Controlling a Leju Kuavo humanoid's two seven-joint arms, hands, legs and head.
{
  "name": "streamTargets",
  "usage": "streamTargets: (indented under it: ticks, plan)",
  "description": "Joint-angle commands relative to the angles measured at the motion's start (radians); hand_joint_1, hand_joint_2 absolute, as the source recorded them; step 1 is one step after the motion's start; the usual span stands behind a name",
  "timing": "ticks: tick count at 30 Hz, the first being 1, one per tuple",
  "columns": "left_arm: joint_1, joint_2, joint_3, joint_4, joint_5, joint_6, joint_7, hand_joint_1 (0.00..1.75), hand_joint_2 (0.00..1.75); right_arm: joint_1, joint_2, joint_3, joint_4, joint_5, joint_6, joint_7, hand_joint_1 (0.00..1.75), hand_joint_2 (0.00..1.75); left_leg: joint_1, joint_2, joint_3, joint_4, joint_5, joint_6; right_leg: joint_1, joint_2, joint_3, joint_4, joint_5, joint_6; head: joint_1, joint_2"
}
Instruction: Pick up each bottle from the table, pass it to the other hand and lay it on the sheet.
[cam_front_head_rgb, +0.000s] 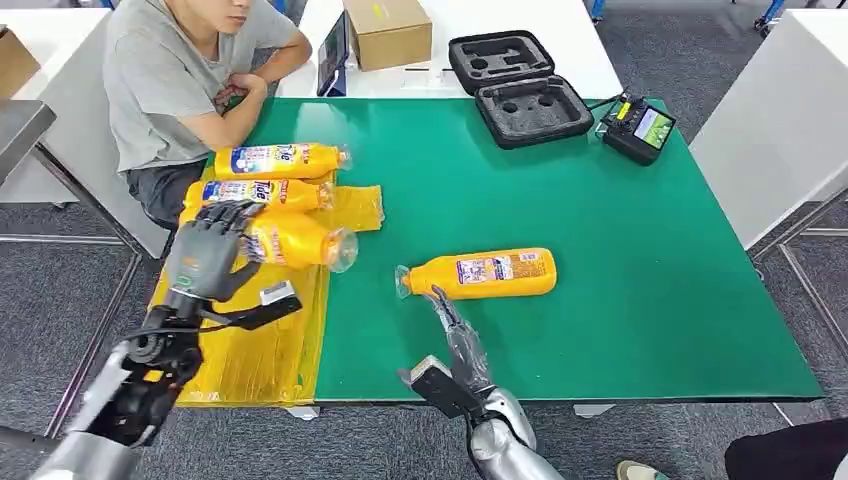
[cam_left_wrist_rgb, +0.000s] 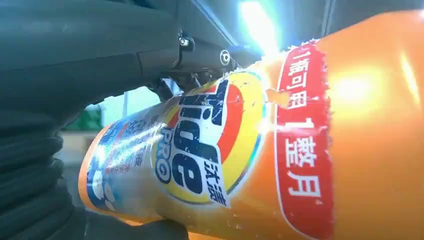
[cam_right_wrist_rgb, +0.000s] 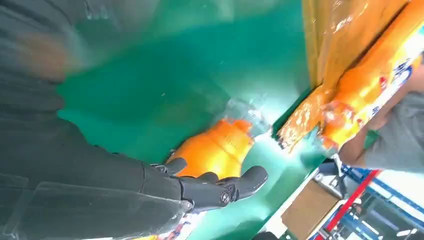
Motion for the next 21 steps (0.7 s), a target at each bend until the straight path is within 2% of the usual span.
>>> streamTargets:
  ticks: [1, 3, 4, 13, 15, 17, 19, 21]
  plan:
    - [-0.083, 0.313, -0.040, -0.043, -0.012, -0.135, 0.032, 1.75, 1.75, -0.057, -0.018, 0.104, 0.018, -0.059, 0.019, 0.000, 0.00, 1.75, 0.002, 0.002, 0.004, 0.002, -0.004, -0.002, 0.002, 0.004, 0.003, 0.002, -0.003, -0.002, 0.000, 0.000]
    - [-0.155, 0.369, -0.054, -0.028, 0.032, -0.213, 0.000, 1.75, 1.75, -0.063, -0.018, 0.112, 0.025, -0.073, 0.015, 0.000, 0.00, 1.75, 0.003, 0.002, 0.002, 0.003, -0.003, -0.002, 0.002, 0.003, 0.002, 0.003, -0.003, -0.002, 0.000, 0.000]
    - [-0.169, 0.375, -0.058, -0.023, 0.040, -0.222, -0.004, 1.75, 1.75, -0.064, -0.018, 0.115, 0.026, -0.076, 0.014, 0.000, 0.00, 1.75, 0.003, 0.000, 0.001, 0.003, -0.003, -0.002, 0.003, 0.002, 0.000, 0.003, -0.002, -0.002, 0.000, 0.000]
    - [-0.168, 0.367, -0.070, -0.023, 0.036, -0.222, 0.005, 1.75, 1.75, -0.064, -0.020, 0.119, 0.026, -0.080, 0.012, 0.000, 0.00, 1.75, 0.001, -0.002, 0.001, 0.000, -0.001, -0.002, 0.000, -0.001, 0.002, 0.000, -0.002, -0.001, 0.001, 0.000]
    - [-0.285, 0.434, -0.173, 0.010, 0.070, -0.284, 0.011, 1.75, 1.75, -0.065, -0.026, 0.136, 0.021, -0.111, 0.008, 0.000, 0.00, 1.75, 0.001, -0.002, 0.002, 0.000, -0.001, -0.002, 0.001, -0.001, 0.002, 0.000, -0.002, -0.002, 0.001, 0.000]
    - [-0.448, 0.465, -0.287, 0.086, 0.138, -0.360, -0.004, 1.75, 1.75, -0.065, -0.032, 0.156, 0.003, -0.142, 0.009, 0.000, 0.00, 1.75, 0.003, -0.006, 0.000, 0.004, -0.002, -0.003, 0.003, -0.005, 0.002, 0.003, -0.004, -0.002, 0.001, 0.000]
    - [-0.506, 0.429, -0.323, 0.157, 0.188, -0.390, -0.027, 1.75, 1.75, -0.071, -0.034, 0.164, 0.006, -0.150, 0.004, 0.000, 0.00, 1.75, 0.003, -0.008, -0.003, 0.003, 0.000, -0.003, 0.003, -0.007, -0.001, 0.001, -0.002, -0.002, 0.001, 0.000]
    - [-0.515, 0.380, -0.381, 0.227, 0.214, -0.361, -0.040, 1.75, 1.75, -0.077, -0.035, 0.171, 0.008, -0.158, 0.003, 0.000, 0.00, 1.75, 0.001, -0.007, 0.000, 0.000, 0.001, -0.002, 0.001, -0.006, 0.001, 0.001, -0.002, -0.002, 0.001, 0.000]
